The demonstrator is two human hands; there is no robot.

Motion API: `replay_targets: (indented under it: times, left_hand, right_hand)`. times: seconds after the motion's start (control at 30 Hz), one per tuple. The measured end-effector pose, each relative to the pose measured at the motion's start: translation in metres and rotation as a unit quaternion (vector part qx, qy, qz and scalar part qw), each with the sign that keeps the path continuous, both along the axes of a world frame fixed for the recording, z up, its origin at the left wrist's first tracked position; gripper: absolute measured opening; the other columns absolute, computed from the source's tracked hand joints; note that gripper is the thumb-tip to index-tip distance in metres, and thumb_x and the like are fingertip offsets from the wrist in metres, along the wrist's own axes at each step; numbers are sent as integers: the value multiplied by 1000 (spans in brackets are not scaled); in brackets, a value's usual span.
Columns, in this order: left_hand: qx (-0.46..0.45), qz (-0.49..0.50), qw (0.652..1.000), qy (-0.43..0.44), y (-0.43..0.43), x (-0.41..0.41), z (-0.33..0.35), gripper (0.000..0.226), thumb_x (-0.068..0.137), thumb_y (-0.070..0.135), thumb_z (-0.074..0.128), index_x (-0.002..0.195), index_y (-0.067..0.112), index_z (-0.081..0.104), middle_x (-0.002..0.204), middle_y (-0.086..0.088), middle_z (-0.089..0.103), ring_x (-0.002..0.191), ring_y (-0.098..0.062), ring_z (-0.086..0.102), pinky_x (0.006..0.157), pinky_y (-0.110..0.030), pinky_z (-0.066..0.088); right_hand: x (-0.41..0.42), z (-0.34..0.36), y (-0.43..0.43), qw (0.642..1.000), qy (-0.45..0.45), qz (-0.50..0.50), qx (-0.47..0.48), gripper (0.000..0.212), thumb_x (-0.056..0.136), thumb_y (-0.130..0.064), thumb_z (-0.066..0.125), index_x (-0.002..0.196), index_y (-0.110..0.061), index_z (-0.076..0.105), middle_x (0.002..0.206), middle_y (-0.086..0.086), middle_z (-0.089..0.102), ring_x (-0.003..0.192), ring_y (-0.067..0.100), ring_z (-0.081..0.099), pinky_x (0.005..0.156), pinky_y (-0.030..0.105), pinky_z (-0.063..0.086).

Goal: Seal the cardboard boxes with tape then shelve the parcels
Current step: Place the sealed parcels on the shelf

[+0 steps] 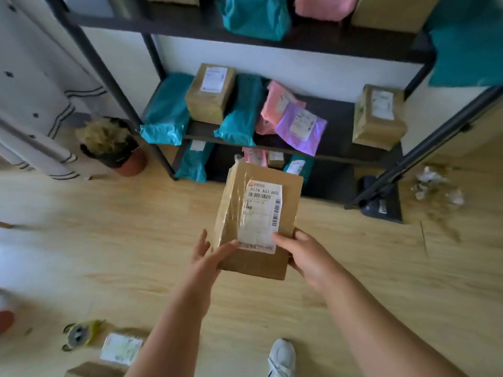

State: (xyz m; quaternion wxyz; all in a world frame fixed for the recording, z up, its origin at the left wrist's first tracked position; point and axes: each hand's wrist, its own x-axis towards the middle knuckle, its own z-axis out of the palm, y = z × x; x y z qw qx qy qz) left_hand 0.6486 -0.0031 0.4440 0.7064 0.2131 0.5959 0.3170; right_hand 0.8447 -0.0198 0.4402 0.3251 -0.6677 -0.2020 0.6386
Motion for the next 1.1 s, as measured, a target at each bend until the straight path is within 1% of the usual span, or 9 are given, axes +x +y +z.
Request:
replay_targets:
  times: [0.07,0.23,0.43,0.53,0.83,0.93,0.97,1.03,1.1]
  left_hand:
    - [0,-40,999,14,13,36,-4,70,73,18,82,137,17,53,115,-1,71,91,-5,70,83,-26,48]
    - [-43,-21,998,43,34,112,-24,76,66,34,90,130,15,54,116,-7,67,100,-11,64,97,-32,49]
    - [-56,-50,995,69,71,176,-40,67,72,45,83,124,16,53,104,-3,66,88,-14,57,96,-35,52]
    - [-47,-115,988,92,107,206,-53,83,60,63,81,126,19,54,103,-3,65,81,-16,55,86,-35,53]
    - [49,-267,940,209,229,292,-83,86,81,79,47,144,21,46,139,-4,50,124,-28,52,106,-47,44]
    - [80,-290,927,222,269,308,-89,62,98,63,33,126,15,60,130,-16,60,118,-33,58,102,-47,47]
    - [114,-296,913,255,281,310,-91,49,103,50,31,116,15,63,123,-18,62,108,-33,60,96,-45,49]
    - [215,-347,832,376,306,311,-104,31,103,20,35,120,15,61,126,-16,59,101,-31,59,85,-41,49]
    - [299,-429,705,478,324,307,-116,48,95,5,43,139,22,51,148,-6,43,129,-29,45,105,-44,38]
  right_hand:
    - [34,-2,1,999,-43,-7,-3,27,93,-36,69,118,-26,68,108,-10,75,104,15,70,102,43,51]
    - [97,-5,4,991,-116,-68,8,42,90,-53,65,124,-29,58,109,-16,69,104,10,65,99,36,51]
    - [137,-17,19,988,-105,-115,-16,23,94,-37,66,112,-22,62,102,-7,67,93,14,63,93,46,56]
    - [162,-31,47,982,-102,-157,-18,26,95,-32,66,114,-15,64,98,0,69,87,19,66,86,42,60]
    - [234,-70,163,961,-128,-246,9,10,97,-30,64,102,-22,65,98,1,69,101,31,70,92,43,58]
    - [258,-77,197,961,-96,-260,-17,22,98,-32,63,113,-16,63,110,8,67,102,27,70,91,35,59]
    - [265,-79,206,961,-86,-260,-24,26,98,-34,62,117,-15,63,112,8,66,103,25,69,90,34,59]
    - [277,-88,222,962,-85,-257,-32,28,98,-36,62,119,-16,64,113,6,65,103,22,68,90,31,59]
    - [285,-97,235,959,-100,-263,-25,20,97,-36,63,106,-19,65,113,6,65,102,21,68,89,29,59]
